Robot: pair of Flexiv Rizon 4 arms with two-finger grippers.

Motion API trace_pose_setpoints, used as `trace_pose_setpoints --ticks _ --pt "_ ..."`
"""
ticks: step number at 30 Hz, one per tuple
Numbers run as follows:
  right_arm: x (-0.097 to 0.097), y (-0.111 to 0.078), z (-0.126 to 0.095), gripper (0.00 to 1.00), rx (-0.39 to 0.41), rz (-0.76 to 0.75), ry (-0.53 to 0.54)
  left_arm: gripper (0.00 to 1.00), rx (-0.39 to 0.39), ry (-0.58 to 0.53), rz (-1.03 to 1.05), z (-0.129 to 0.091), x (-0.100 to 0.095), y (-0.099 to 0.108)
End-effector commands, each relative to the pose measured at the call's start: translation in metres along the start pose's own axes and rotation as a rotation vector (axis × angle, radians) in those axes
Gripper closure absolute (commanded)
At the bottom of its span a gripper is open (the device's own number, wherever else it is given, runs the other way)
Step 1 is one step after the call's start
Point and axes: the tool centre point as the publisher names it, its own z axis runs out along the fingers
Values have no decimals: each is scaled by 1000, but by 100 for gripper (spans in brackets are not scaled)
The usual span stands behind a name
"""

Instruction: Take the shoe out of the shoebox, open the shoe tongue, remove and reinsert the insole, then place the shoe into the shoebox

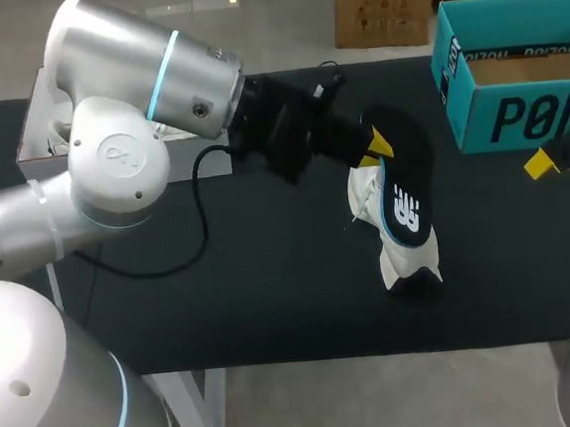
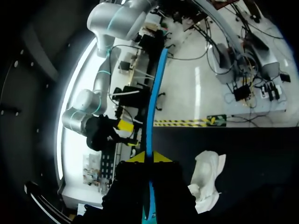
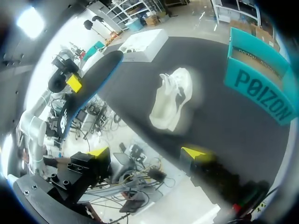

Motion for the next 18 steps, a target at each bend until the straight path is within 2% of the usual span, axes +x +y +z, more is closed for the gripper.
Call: trace_pose_setpoints --ticks 1,7,13,18 --pt "0 -1 0 0 0 1 -3 100 -1 5 0 1 -1 0" --pt "0 -1 0 0 0 1 -3 100 62 -43 -32 9 20 2" --pt "0 -1 0 0 0 1 -3 100 93 -124 -88 26 44 4" --pt "0 -1 0 0 0 1 -3 100 101 -130 -127 38 57 9"
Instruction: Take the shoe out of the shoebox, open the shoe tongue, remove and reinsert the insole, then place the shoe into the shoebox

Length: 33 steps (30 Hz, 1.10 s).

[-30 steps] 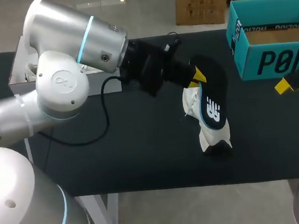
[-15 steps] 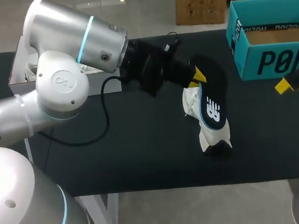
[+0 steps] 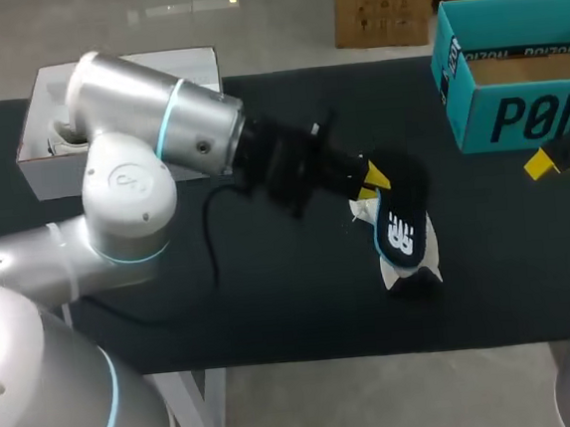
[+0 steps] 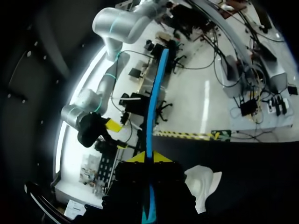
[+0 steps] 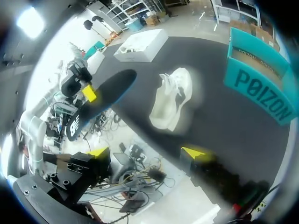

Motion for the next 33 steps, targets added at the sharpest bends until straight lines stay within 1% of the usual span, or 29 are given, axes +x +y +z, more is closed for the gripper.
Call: trace_pose_setpoints --ticks 1,5,9,14,18,27,33 --pt "0 -1 0 0 0 1 -2 100 0 -55 -10 15 10 8" --pt "0 -1 0 0 0 1 -2 100 -2 -26 -39 21 13 12" --pt "0 -1 0 0 0 1 -2 100 -8 -9 -102 25 25 15" --pt "0 -1 0 0 0 1 -2 100 -4 -29 -180 28 45 16" --pt "0 -1 0 0 0 1 -2 100 17 -50 -212 34 55 16" --pt "0 -1 0 0 0 1 -2 100 36 -54 -225 53 69 24" --pt "0 -1 0 0 0 1 -2 100 38 -42 -243 57 76 36"
